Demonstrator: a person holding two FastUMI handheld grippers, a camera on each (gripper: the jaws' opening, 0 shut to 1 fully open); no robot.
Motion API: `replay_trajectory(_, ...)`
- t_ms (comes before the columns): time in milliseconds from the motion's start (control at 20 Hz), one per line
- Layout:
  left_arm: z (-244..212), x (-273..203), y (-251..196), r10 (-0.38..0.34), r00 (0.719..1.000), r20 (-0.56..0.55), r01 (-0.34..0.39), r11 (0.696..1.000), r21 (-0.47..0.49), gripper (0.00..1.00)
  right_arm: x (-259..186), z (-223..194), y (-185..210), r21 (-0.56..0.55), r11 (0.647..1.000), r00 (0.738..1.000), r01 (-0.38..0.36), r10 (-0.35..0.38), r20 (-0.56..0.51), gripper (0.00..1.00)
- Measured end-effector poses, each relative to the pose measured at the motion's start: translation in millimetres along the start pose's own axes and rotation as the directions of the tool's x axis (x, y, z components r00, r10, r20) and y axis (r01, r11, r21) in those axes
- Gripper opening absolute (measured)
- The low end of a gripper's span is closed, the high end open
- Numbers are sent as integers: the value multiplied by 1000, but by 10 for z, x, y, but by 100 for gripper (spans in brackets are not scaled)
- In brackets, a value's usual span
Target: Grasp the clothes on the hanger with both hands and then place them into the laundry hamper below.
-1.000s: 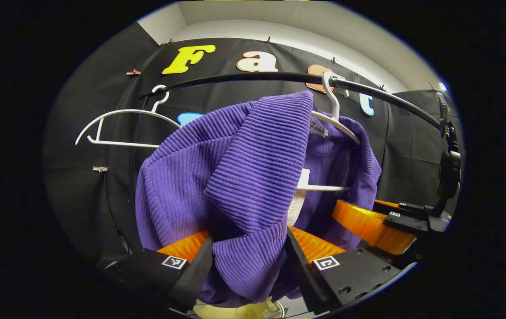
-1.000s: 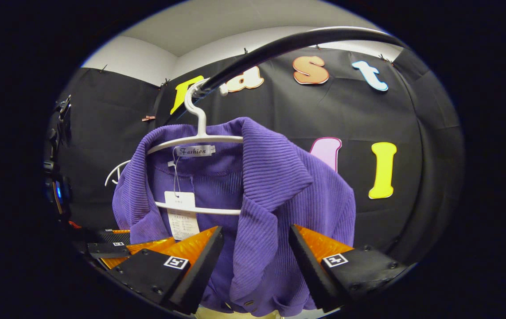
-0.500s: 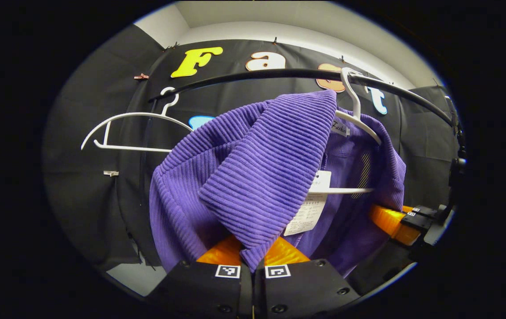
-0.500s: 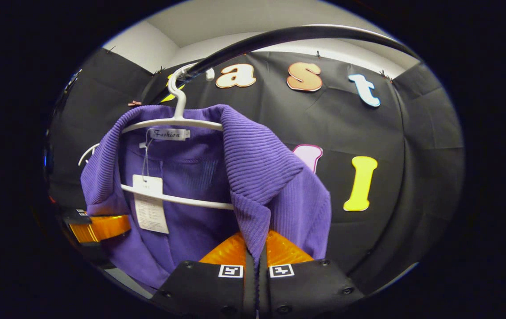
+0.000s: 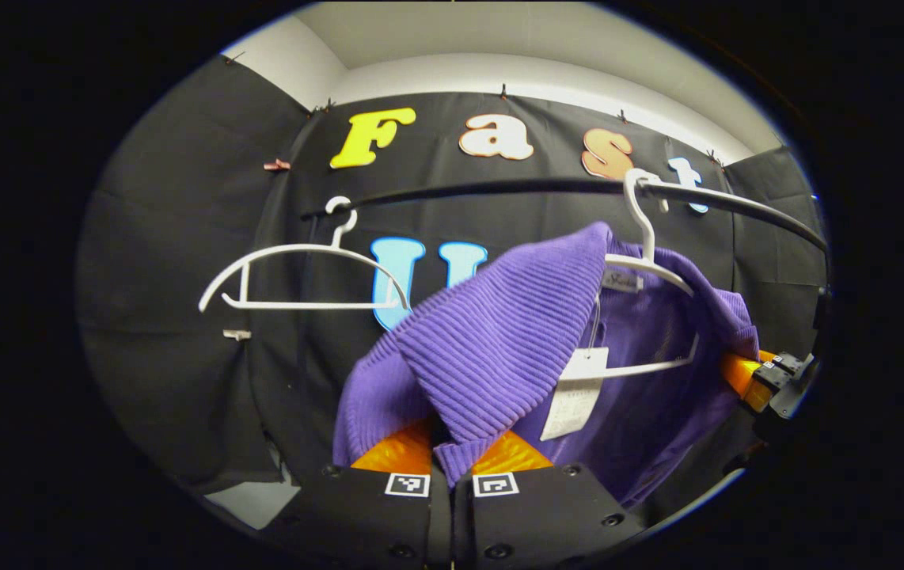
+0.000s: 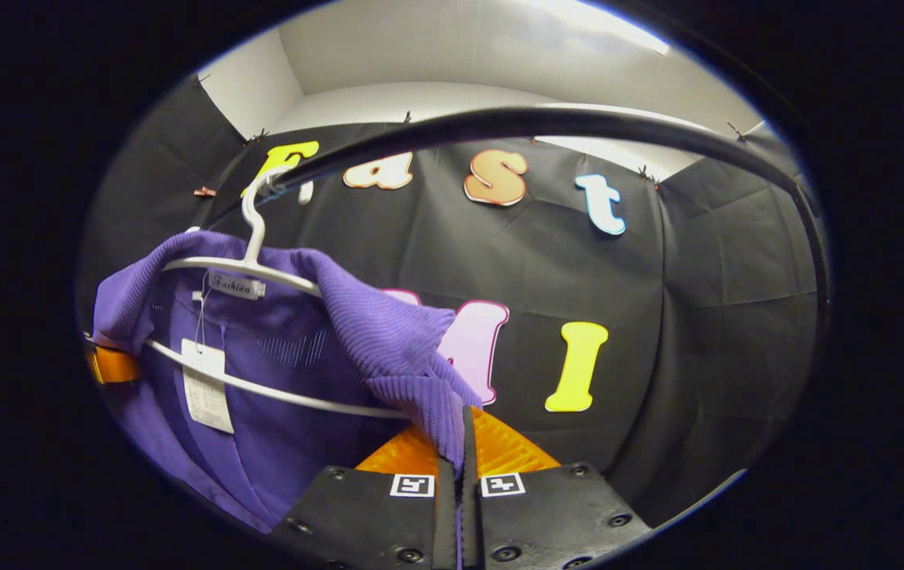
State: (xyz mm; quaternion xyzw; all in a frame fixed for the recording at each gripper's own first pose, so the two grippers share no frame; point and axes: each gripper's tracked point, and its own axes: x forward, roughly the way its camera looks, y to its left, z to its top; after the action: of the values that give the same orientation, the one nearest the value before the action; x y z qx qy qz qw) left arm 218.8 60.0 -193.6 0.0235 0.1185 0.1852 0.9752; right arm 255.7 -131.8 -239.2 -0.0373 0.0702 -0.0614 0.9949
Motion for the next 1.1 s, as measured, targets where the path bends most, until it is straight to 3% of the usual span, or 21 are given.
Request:
replay_trajectory(100, 161, -69, 124, 36, 998, 42, -38, 999, 39, 6, 15, 90, -57, -18, 1000, 1000, 14, -14, 24, 2)
replay_trajectory(150, 226, -100, 182, 52, 997, 63, -56, 997, 55, 6, 26, 153, -79, -7, 1000, 999, 19, -19, 37, 6)
replay_trajectory(500, 489, -77, 475, 106, 986, 128, -122, 985, 124, 6, 199, 437, -243, -6, 997, 989, 75, -74, 128, 6)
replay_trajectory(800, 517, 279, 768, 142, 983, 117, -160, 974, 162, 6, 432, 513, -165, 3, 997, 983, 73, -72, 167, 7)
replay_trajectory(1100, 268, 659, 853, 130, 991, 30, -133, 986, 100, 6, 588, 436, -137, -13, 997, 983, 75, -72, 167, 6)
